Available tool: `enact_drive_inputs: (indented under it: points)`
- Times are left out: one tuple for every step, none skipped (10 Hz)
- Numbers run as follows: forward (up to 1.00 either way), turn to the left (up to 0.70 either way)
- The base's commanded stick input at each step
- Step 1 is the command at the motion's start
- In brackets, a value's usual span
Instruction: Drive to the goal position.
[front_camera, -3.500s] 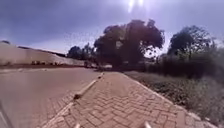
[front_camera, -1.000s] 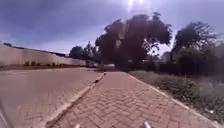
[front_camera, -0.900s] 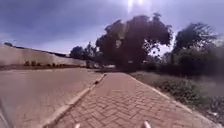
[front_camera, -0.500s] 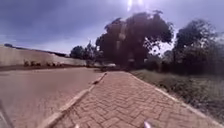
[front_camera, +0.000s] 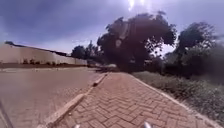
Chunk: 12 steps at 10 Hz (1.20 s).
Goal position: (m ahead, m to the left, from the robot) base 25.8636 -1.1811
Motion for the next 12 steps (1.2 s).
enact_drive_inputs:
  points:
    - [0.7,0.0]
    - [0.7,0.0]
    - [0.7,0.0]
    - [0.7,-0.02]
    - [0.7,-0.06]
    - [0.7,-0.35]
    - [0.7,-0.35]
    - [0.7,0.0]
    - [0.7,0.0]
    - [0.7,0.0]
    - [0.7,0.0]
    - [0.7,0.0]
